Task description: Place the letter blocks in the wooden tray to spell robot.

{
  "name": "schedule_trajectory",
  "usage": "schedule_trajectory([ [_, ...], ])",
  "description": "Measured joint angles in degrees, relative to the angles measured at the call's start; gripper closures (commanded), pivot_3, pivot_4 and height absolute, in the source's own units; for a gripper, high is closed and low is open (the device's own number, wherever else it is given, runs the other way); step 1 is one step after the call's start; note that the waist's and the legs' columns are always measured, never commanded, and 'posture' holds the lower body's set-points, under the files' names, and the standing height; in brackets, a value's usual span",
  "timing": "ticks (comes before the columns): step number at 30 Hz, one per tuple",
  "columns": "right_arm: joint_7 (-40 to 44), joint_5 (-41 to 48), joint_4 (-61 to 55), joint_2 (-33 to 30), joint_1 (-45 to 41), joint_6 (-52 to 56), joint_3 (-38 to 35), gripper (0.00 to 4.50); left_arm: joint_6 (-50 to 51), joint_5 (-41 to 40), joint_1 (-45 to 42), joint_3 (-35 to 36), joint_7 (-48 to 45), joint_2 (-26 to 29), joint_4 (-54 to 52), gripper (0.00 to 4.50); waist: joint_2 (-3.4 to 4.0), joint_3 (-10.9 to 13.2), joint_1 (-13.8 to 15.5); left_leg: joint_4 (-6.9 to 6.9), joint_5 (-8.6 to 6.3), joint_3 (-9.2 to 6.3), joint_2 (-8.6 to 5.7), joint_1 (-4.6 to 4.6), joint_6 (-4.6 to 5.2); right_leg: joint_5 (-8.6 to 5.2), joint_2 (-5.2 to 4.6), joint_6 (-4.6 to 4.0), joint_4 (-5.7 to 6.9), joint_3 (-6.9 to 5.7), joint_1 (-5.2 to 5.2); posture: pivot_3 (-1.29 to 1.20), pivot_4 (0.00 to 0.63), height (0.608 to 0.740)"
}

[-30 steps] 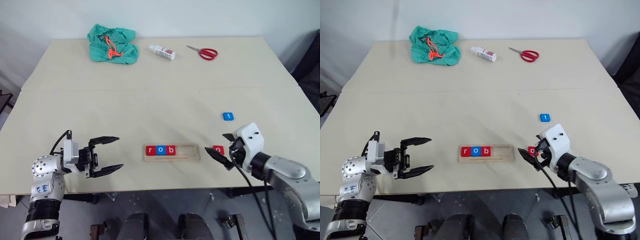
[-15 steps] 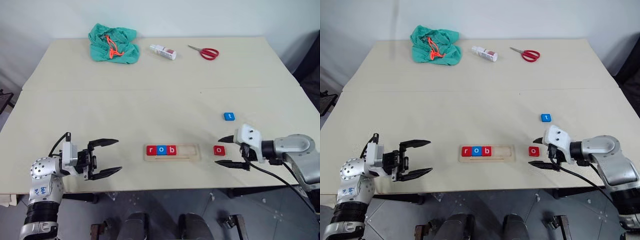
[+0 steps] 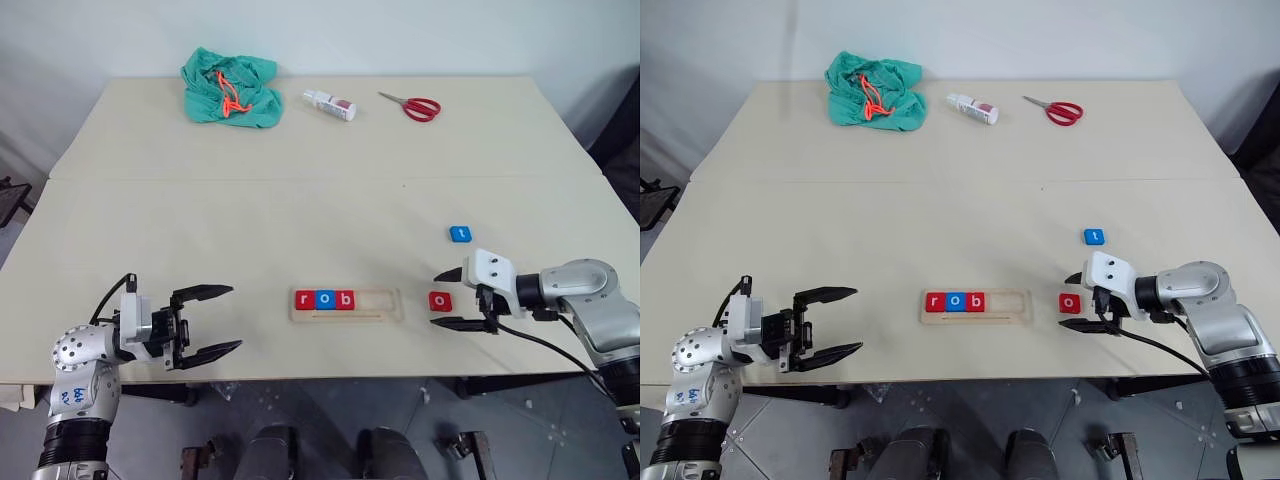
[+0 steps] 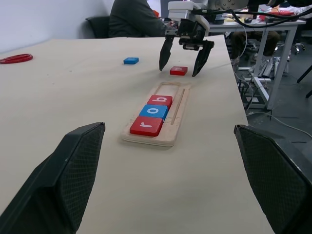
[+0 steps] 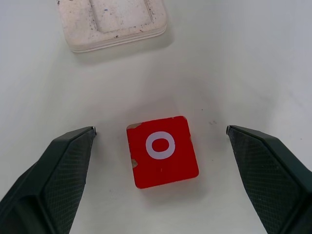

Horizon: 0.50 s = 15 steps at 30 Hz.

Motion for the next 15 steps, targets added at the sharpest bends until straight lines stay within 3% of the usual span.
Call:
schedule_trajectory([
  [8, -0.6, 0.0, -1.5, 1.2, 0.1, 0.7, 0.3, 2.94, 0.0, 0.0, 0.0, 0.2, 0.2, 0.0, -0.2, 0.00, -0.04, 0.0, 0.0, 0.01, 0.00, 0.01, 0.01, 0.01, 0.00, 0.00, 0.00, 0.00, 0.00, 0.00, 0.00, 0.00, 0.150, 0.740],
  [15, -4.1, 0.2, -4.3, 2.1, 1.0, 4.4, -0.4, 3.09, -0.3, 0.0, -0.5, 0.2, 0.2, -0.2, -0.1, 0.00, -0.04, 0.0, 0.1, 0.00, 0.00, 0.01, -0.01, 0.00, 0.00, 0.00, -0.01, 0.00, 0.00, 0.00, 0.00, 0.00, 0.150, 0.740],
])
